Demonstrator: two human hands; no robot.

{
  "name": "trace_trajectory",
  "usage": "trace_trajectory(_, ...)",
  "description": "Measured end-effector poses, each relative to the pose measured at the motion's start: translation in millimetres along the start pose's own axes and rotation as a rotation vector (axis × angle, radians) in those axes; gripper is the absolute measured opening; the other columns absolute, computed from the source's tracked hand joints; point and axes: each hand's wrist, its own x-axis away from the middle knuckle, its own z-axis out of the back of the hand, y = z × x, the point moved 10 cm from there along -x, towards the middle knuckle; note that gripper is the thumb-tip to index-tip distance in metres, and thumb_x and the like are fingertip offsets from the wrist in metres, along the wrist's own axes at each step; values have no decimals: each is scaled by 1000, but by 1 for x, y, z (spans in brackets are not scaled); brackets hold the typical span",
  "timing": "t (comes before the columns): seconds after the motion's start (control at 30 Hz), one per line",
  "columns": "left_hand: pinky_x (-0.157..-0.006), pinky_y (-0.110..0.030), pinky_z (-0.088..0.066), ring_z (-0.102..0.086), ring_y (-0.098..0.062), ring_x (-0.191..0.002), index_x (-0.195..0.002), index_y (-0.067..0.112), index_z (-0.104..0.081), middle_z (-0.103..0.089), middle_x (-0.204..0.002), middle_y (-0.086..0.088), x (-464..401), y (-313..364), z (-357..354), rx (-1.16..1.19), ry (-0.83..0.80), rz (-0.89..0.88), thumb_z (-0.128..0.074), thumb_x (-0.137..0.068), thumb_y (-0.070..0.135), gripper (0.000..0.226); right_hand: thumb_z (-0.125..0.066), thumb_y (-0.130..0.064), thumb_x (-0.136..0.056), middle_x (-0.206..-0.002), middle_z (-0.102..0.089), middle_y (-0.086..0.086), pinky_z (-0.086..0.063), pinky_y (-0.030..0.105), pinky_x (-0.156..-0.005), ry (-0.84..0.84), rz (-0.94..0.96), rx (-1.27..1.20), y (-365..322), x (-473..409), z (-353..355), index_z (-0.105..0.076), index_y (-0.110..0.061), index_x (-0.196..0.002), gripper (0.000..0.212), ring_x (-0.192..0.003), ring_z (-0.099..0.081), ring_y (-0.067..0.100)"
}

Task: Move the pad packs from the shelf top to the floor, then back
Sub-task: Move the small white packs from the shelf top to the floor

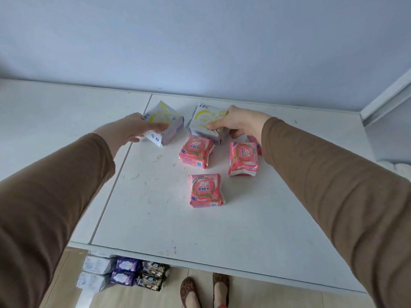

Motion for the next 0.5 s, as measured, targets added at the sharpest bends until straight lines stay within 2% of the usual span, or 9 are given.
trace_trajectory(0.07,-98,-40,-47,-58,-21,-113,-125,18,-51,-63,-120,-1,1,2,-2,56,9,-15,-85,-64,53,78,-91,-42,-64,-116,-59,10,-58,46,-91,44,-18,-23,0,3,-1,-34,-11,-137,97,-103,-63,26)
trace_trajectory(0.13,-93,-38,-50,-61,-20,-106,-121,19,-46,-64,-115,-1,3,5,-3,114,33,-40,-89,-62,47,79,-93,-35,-63,-118,-57,10,-56,45,-92,71,-23,-105,0,5,-5,-30,-14,-138,100,-104,-60,25)
trace_trajectory(0.2,-90,-39,-55,-65,-22,-102,-120,17,-42,-64,-115,-3,9,9,-4,204,57,-74,-91,-60,40,81,-91,-23,-67,-119,-58,11,-55,42,-89,109,-1,-273,0,6,-7,-32,-14,-131,87,-103,-59,24)
trace_trajectory(0.23,-84,-38,-58,-67,-22,-99,-120,16,-40,-62,-116,-4,12,11,-4,264,76,-98,-92,-60,35,81,-89,-17,-70,-118,-56,10,-54,42,-87,143,26,-345,-2,9,-5,-34,-15,-127,79,-102,-59,25)
trace_trajectory(0.3,-70,-33,-58,-66,-21,-96,-121,17,-38,-59,-118,-4,21,12,0,355,131,-158,-93,-61,26,82,-86,-12,-73,-111,-50,4,-54,44,-92,239,108,-400,-10,21,6,-34,-16,-123,71,-108,-57,26)
trace_trajectory(0.37,-73,-34,-56,-64,-23,-99,-124,17,-40,-58,-120,-4,32,12,2,347,177,-228,-91,-63,26,80,-85,-15,-74,-114,-47,2,-52,43,-97,332,190,-389,-19,41,16,-34,-15,-130,76,-114,-55,25)
trace_trajectory(0.43,-75,-36,-53,-63,-25,-104,-124,15,-47,-58,-122,-5,44,12,7,279,235,-281,-87,-67,33,72,-86,-18,-74,-126,-47,6,-50,37,-97,379,246,-396,-23,63,21,-32,-14,-140,85,-118,-53,23)
trace_trajectory(0.5,-74,-37,-53,-63,-25,-107,-124,15,-51,-57,-125,-6,62,11,10,273,256,-317,-85,-67,38,69,-86,-20,-75,-134,-46,6,-47,26,-88,413,279,-396,-22,90,21,-33,-14,-144,88,-119,-51,19)
